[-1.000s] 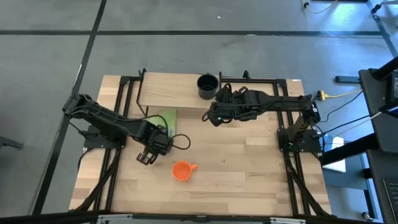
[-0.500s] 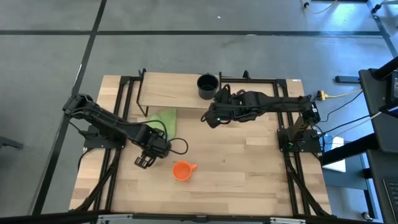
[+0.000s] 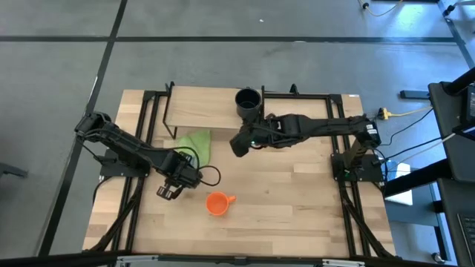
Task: Stack small to large cups/mugs on shelf
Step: Put the blue mug on the shelf
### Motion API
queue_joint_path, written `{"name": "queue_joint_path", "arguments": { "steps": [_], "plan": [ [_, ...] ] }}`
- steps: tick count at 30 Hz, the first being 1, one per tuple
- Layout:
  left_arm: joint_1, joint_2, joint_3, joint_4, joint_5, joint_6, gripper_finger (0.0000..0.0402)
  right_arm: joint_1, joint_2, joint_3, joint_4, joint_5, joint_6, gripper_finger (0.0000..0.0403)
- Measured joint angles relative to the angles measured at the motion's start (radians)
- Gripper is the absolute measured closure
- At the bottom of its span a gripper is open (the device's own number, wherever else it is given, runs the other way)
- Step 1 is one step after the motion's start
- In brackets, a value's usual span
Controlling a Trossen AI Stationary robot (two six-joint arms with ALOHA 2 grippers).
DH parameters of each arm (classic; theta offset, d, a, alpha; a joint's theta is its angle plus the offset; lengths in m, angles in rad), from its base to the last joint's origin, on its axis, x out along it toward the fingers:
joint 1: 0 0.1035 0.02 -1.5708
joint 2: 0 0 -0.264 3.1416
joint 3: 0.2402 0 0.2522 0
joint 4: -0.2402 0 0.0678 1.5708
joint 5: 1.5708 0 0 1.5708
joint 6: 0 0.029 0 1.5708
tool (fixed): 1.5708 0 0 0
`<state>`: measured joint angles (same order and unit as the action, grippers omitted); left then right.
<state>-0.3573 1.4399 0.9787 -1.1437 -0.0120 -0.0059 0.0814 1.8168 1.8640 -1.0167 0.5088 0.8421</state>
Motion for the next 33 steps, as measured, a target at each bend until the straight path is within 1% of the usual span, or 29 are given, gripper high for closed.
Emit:
{"name": "queue_joint_path", "arguments": {
  "steps": [7, 15, 19, 24, 28, 33],
  "plan": [
    [-0.002, 0.000, 0.000, 0.009, 0.031, -0.012, 0.0379, 0.000, -0.001, -0.051, 0.035, -0.022, 0.041, 0.0155],
    [-0.002, 0.000, 0.000, 0.032, 0.060, -0.019, 0.0377, 0.000, -0.001, -0.051, 0.057, -0.024, 0.039, 0.0155],
    [-0.001, 0.000, 0.000, 0.057, 0.101, -0.028, 0.0376, 0.000, -0.001, -0.051, 0.057, -0.024, 0.037, 0.0155],
    [-0.001, 0.000, -0.015, 0.071, 0.110, -0.054, 0.0375, 0.000, -0.001, -0.051, 0.057, -0.024, 0.036, 0.0155],
    [-0.002, 0.000, -0.037, 0.087, 0.156, -0.084, 0.0367, 0.000, -0.001, -0.051, 0.056, -0.032, 0.036, 0.0155],
    [-0.013, 0.000, -0.042, 0.110, 0.162, -0.110, 0.0350, 0.000, -0.001, -0.051, 0.056, -0.035, 0.022, 0.0155]
  ]
}}
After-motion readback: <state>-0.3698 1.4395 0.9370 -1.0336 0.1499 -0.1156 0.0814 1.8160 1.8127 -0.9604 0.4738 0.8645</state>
